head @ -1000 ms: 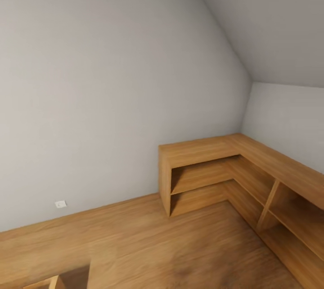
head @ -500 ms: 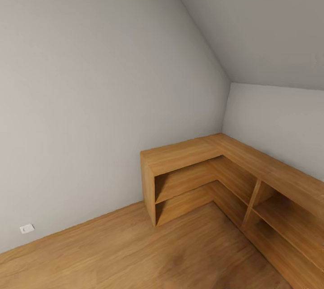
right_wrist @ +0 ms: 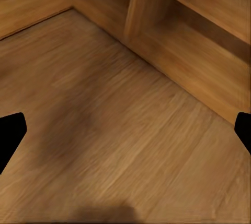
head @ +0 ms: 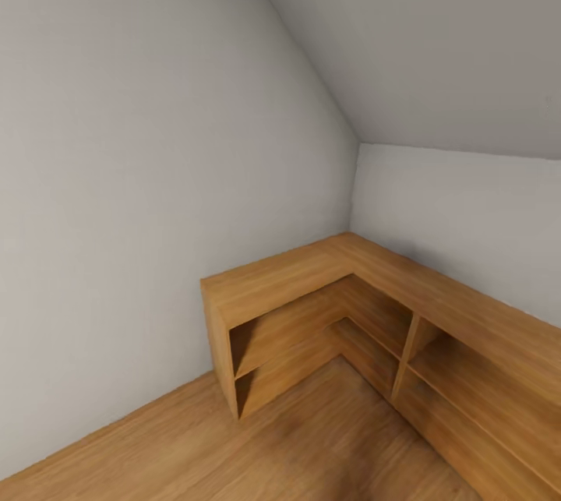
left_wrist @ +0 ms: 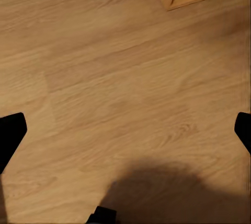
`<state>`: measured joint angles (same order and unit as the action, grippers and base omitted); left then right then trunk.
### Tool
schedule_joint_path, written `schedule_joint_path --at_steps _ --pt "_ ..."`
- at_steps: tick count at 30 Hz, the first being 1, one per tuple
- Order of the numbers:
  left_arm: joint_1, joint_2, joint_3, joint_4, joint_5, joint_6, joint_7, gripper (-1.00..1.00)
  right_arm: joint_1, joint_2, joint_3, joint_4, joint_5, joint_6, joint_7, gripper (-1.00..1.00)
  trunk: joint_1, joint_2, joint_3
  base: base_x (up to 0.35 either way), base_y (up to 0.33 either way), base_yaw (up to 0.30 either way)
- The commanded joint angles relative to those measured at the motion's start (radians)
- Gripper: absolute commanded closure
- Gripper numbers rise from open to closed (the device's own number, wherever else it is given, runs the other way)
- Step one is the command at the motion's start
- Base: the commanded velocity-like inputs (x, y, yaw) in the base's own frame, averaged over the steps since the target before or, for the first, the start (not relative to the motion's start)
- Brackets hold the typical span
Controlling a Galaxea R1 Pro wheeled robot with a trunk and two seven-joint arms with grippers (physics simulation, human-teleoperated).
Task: In the bedroom, organize the workspace by keeping the computer under the desk, ensuring the monitor is on the desk, placing the keyboard on the desk next to the monitor, placing the mouse on the desk next to the keyboard, moving the folder from the swivel chair onto the desk next to the mouse, stacking the notebook on top of the folder with the pen on top of the notebook, and positioning the swivel chair next to the desk.
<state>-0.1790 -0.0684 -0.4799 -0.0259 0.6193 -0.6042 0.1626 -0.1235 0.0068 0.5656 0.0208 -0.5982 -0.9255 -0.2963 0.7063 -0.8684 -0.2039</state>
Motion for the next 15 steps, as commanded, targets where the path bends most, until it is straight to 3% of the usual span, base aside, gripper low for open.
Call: schedule_joint_path --at_steps 1,4,6,10,15 --pt "0.0 0.001 -0.008 0.002 0.0 -0.002 0.006 -1.0 0.005 0.0 0.009 0.002 -0.001 -0.001 0.0 -1.0 0.001 -0.001 -0.001 0.327 -0.073 -0.296" --pt "0.001 0.011 -0.007 0.004 0.001 -0.005 0.003 -1.0 0.016 -0.002 0.008 0.002 -0.001 -0.002 0.024 -1.0 0.001 -0.001 -0.001 0.323 -0.057 -0.296" --pt "0.025 0.047 -0.007 0.004 0.002 -0.01 0.002 -1.0 0.029 -0.002 0.008 0.002 -0.002 -0.006 0.035 -1.0 0.001 -0.001 -0.001 0.32 -0.016 -0.296" --pt "0.083 0.086 -0.006 0.004 0.002 -0.031 -0.004 -1.0 0.039 -0.001 0.008 0.002 -0.002 -0.012 0.039 -1.0 0.001 -0.001 -0.001 0.226 -0.005 -0.298" --pt "0.1 0.094 -0.007 0.004 0.002 -0.08 -0.005 -1.0 0.061 -0.001 0.008 0.002 0.0 -0.047 0.041 -1.0 0.001 -0.001 -0.001 0.044 -0.001 -0.299"
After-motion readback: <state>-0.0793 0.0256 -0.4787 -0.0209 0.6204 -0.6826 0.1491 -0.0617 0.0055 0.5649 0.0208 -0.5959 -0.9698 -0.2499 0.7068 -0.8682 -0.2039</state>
